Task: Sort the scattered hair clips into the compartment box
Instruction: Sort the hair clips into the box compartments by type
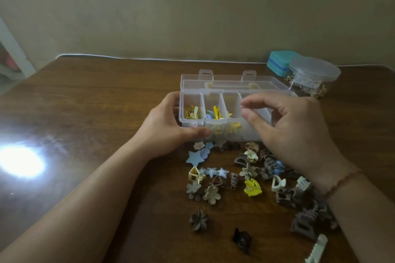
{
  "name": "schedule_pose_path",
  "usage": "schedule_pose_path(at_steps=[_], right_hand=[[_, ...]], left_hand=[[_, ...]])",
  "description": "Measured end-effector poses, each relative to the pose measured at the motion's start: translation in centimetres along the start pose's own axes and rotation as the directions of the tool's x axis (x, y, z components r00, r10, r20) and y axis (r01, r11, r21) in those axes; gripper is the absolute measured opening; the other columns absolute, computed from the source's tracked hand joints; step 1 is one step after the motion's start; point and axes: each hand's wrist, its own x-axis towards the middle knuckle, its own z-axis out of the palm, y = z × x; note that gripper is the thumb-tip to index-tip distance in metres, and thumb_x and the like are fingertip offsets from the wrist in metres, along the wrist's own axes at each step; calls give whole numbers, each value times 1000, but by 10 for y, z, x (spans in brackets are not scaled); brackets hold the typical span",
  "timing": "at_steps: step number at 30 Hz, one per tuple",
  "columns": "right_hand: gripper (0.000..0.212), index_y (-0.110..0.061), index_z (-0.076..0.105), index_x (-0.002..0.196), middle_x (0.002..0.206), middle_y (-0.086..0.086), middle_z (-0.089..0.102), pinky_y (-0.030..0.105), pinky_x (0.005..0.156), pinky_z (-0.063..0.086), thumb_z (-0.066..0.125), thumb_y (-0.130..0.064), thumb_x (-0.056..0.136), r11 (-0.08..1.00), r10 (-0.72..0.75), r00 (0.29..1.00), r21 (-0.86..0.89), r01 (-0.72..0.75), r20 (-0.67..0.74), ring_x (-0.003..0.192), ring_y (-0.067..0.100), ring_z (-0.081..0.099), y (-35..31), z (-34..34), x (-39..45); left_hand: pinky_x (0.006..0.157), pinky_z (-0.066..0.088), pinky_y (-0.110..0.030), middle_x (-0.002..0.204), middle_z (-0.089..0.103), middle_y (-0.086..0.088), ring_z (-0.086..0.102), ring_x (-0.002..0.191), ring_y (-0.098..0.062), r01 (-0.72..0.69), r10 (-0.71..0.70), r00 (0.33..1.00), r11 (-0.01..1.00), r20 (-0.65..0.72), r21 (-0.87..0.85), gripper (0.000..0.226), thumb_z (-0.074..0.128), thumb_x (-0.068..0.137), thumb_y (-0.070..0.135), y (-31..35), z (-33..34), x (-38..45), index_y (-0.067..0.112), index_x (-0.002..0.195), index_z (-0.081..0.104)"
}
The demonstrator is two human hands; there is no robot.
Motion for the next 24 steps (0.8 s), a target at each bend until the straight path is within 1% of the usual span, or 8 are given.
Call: schedule_pose_path(at_steps=[2,5,7,9,15,18,21,24], right_hand=[[14,-30,72,97,64,-28,60,8,43,38,69,-27,84,998,-56,974,6,56,218,47,6,52,-11,-5,-4],[22,-40,66,104,90,-23,68,20,70,53,62,-38,83,964,-67,829,-178,197,555,78,-2,61,-21,-3,-10],[27,-42,63,108,100,-24,66,24,80,52,57,-40,82,954,-73,783,-185,235,618,90,-3,60,-27,-2,-11],[28,-41,60,110,102,-23,64,21,80,49,55,-44,83,957,-94,763,-154,247,639,91,-2,58,-32,0,-13],[17,-40,53,105,101,-18,59,26,72,44,53,-43,88,946,-135,824,-175,272,551,85,3,54,-30,14,-19],[17,-39,57,99,85,-24,60,21,65,47,57,-47,84,964,-94,871,-176,202,483,75,1,58,-21,5,-13],[19,-36,65,88,62,-18,59,16,42,40,66,-50,74,1000,13,959,-6,-11,282,53,8,55,-11,-12,-6],[15,-31,67,83,68,-1,66,17,43,45,75,-38,72,983,75,996,162,-81,41,54,18,57,-3,-13,3]], left_hand=[[84,51,-17,119,61,20,60,108,1,1,-1,1000,1000,-2,-1,92,87,60,49,0,0,0,33,138,42],[90,54,-27,122,62,17,62,109,-3,1,-1,1000,1000,-12,-2,94,88,58,51,-2,1,-1,33,139,43],[91,55,-28,123,62,16,62,110,-4,-5,5,1000,1000,-12,-1,94,88,59,50,-3,1,0,32,139,43],[90,55,-26,123,62,16,62,110,-3,-5,5,1000,1000,-11,-2,94,88,59,50,-3,1,0,32,140,42],[90,53,-24,123,61,17,60,111,-3,-7,7,1000,1000,-8,-2,97,84,55,55,-1,1,0,33,139,42],[86,51,-18,121,62,18,61,109,-1,-1,1,1000,1000,-4,-15,97,85,55,54,0,1,0,33,139,42],[81,51,-14,121,61,19,60,108,0,3,-3,1000,1000,5,-19,94,87,60,48,-1,0,0,33,140,41],[81,51,-14,121,59,20,59,109,0,3,-2,1000,1000,10,-19,93,87,62,46,-1,-1,0,32,140,40]])
